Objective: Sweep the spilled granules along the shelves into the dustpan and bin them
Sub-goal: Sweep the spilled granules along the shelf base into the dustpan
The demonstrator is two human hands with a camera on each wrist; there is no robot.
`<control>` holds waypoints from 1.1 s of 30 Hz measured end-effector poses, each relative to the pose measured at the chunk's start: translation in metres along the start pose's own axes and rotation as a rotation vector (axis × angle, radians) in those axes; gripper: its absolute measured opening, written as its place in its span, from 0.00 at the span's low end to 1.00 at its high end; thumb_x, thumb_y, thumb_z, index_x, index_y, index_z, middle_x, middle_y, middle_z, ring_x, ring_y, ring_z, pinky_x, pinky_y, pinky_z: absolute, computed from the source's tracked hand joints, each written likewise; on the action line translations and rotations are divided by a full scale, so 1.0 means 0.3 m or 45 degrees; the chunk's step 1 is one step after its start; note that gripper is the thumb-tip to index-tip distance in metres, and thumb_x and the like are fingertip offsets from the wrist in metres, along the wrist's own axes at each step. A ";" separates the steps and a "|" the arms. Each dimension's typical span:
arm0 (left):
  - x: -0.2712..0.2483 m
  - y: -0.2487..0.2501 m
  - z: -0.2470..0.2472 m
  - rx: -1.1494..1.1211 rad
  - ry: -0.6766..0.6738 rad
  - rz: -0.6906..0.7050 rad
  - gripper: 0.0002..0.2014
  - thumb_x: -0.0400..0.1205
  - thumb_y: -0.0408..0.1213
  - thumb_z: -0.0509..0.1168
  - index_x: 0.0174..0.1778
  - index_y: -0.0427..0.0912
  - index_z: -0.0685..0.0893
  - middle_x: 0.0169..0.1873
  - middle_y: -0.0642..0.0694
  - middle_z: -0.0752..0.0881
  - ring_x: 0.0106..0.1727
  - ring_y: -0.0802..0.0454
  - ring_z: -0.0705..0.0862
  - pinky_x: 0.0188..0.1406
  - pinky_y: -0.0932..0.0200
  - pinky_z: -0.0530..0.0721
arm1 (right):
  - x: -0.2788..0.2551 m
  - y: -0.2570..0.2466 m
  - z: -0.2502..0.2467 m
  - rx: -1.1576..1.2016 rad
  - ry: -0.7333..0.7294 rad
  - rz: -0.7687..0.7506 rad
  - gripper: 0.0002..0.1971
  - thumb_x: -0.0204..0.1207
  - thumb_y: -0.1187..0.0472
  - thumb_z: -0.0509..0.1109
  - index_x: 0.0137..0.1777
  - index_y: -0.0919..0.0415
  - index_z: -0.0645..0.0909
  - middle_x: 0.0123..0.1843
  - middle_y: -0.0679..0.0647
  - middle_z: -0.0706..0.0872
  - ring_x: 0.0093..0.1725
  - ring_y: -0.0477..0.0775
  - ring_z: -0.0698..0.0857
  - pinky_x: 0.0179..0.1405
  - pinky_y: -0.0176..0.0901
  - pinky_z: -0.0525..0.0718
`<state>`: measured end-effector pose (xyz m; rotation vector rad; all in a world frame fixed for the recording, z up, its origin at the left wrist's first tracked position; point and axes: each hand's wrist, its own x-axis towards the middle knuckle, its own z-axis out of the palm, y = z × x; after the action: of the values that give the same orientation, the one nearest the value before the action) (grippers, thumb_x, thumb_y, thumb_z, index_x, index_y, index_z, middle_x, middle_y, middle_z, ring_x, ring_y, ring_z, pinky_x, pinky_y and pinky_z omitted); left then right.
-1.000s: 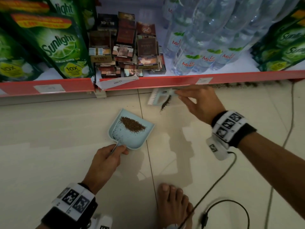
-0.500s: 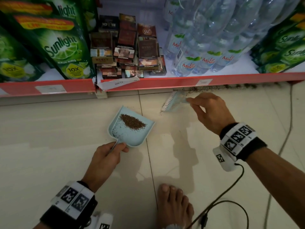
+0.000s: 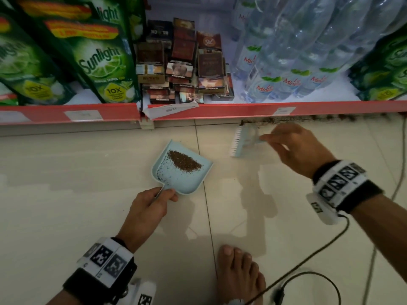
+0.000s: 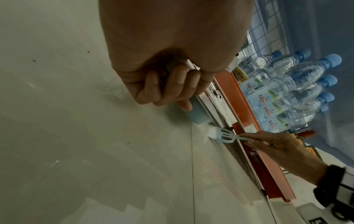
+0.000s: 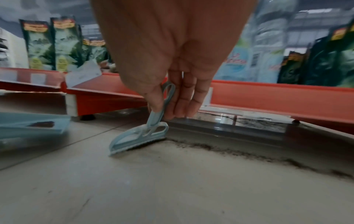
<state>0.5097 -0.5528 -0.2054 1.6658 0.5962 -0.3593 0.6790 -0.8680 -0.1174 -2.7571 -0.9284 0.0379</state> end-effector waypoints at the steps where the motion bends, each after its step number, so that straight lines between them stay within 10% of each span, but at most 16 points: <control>1: 0.000 -0.004 -0.003 -0.005 0.011 -0.006 0.16 0.84 0.44 0.66 0.31 0.45 0.88 0.16 0.53 0.69 0.17 0.59 0.67 0.22 0.63 0.65 | -0.005 0.018 -0.017 0.001 0.019 0.026 0.11 0.79 0.70 0.70 0.58 0.62 0.90 0.45 0.61 0.90 0.46 0.67 0.88 0.48 0.57 0.88; 8: -0.017 -0.008 -0.005 -0.011 -0.008 -0.020 0.16 0.85 0.43 0.65 0.36 0.39 0.89 0.17 0.54 0.68 0.17 0.60 0.66 0.19 0.68 0.65 | 0.149 -0.159 0.082 0.326 0.227 0.040 0.10 0.81 0.62 0.72 0.59 0.59 0.91 0.57 0.55 0.92 0.56 0.55 0.91 0.63 0.50 0.85; 15: -0.037 -0.006 -0.037 -0.054 0.031 -0.077 0.16 0.86 0.42 0.65 0.36 0.39 0.89 0.15 0.56 0.68 0.16 0.61 0.66 0.16 0.71 0.64 | 0.293 -0.382 0.283 0.516 0.277 0.282 0.11 0.82 0.60 0.69 0.59 0.56 0.90 0.45 0.54 0.94 0.40 0.59 0.89 0.48 0.55 0.88; 25: -0.039 -0.027 -0.080 -0.108 0.074 -0.066 0.15 0.86 0.40 0.65 0.34 0.41 0.88 0.14 0.56 0.69 0.16 0.61 0.67 0.19 0.67 0.64 | 0.093 -0.159 0.158 0.017 -0.023 0.355 0.21 0.78 0.73 0.64 0.68 0.59 0.85 0.46 0.68 0.83 0.46 0.72 0.84 0.48 0.57 0.84; 33: -0.043 -0.055 -0.059 -0.101 0.021 -0.057 0.16 0.86 0.41 0.65 0.34 0.41 0.88 0.15 0.54 0.69 0.16 0.60 0.66 0.16 0.70 0.65 | 0.196 -0.345 0.188 0.334 0.185 0.013 0.15 0.83 0.69 0.66 0.67 0.65 0.85 0.48 0.61 0.87 0.45 0.56 0.82 0.47 0.44 0.80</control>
<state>0.4881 -0.5361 -0.2085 1.5827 0.6533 -0.3505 0.6590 -0.7410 -0.1460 -2.4862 -0.8085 -0.0359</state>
